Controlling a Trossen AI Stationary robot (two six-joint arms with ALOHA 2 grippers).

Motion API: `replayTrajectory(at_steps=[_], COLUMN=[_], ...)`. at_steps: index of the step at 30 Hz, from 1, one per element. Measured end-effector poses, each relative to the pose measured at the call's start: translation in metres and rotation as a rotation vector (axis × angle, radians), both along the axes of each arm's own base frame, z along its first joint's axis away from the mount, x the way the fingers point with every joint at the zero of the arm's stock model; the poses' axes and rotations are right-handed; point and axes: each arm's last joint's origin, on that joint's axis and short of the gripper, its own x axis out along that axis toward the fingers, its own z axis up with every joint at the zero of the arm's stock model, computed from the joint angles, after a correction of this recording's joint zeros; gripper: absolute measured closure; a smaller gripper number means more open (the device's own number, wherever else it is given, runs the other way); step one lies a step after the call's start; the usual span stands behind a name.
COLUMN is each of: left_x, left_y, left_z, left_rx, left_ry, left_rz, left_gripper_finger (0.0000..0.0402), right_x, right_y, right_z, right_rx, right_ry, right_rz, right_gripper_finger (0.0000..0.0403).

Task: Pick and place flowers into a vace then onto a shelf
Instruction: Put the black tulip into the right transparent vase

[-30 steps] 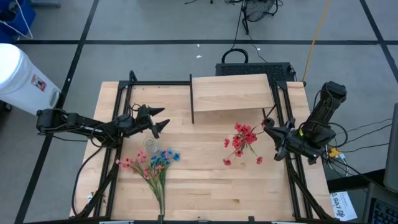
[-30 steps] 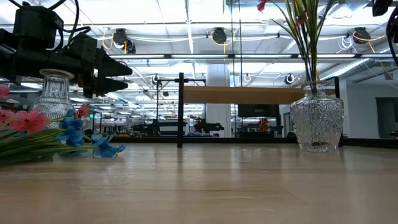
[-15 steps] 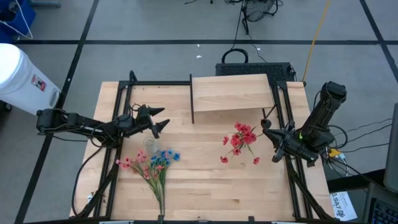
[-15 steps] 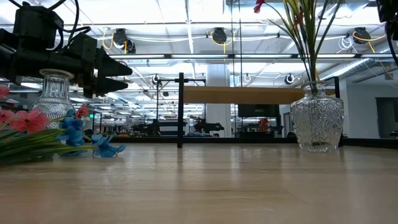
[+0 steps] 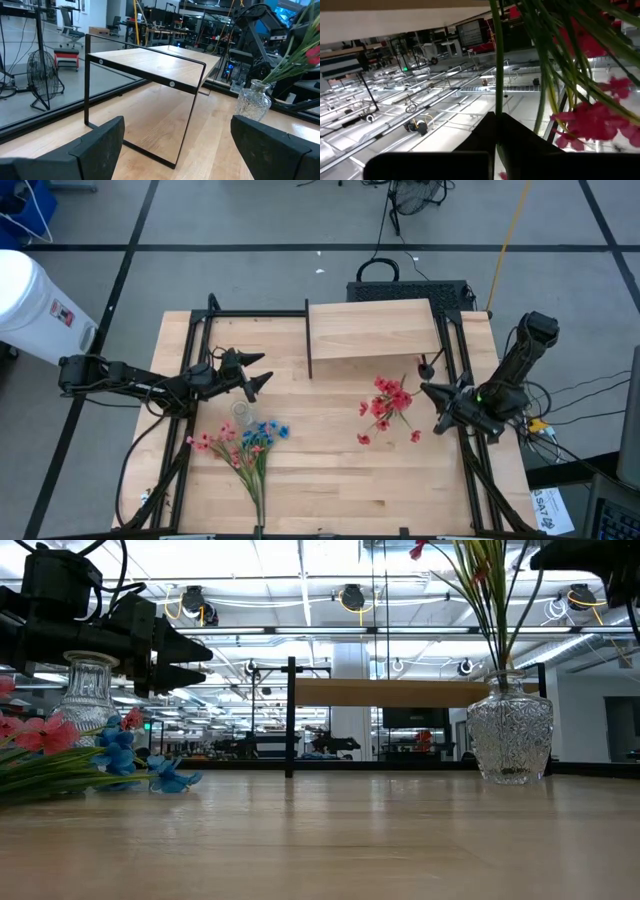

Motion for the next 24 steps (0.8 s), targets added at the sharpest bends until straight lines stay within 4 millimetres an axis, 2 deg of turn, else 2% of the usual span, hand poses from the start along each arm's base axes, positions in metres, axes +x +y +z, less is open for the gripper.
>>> replayTrajectory(at_steps=[13,17,24], left_x=[0.0,0.0,0.0], left_y=[0.0,0.0,0.0], left_z=[0.0,0.0,0.0], left_rx=[0.0,0.0,0.0], left_ry=[0.0,0.0,0.0], left_rz=[0.0,0.0,0.0], left_gripper_finger=[0.0036,0.0036,0.0036], right_x=[-0.007,-0.007,-0.007], right_y=[-0.011,-0.012,-0.012], right_z=[-0.028,-0.033,-0.034], right_rx=[-0.034,-0.043,-0.071], right_ry=[0.021,0.026,0.043], right_rz=[0.0,0.0,0.001], right_gripper_finger=[0.0385,0.0357,0.0283])
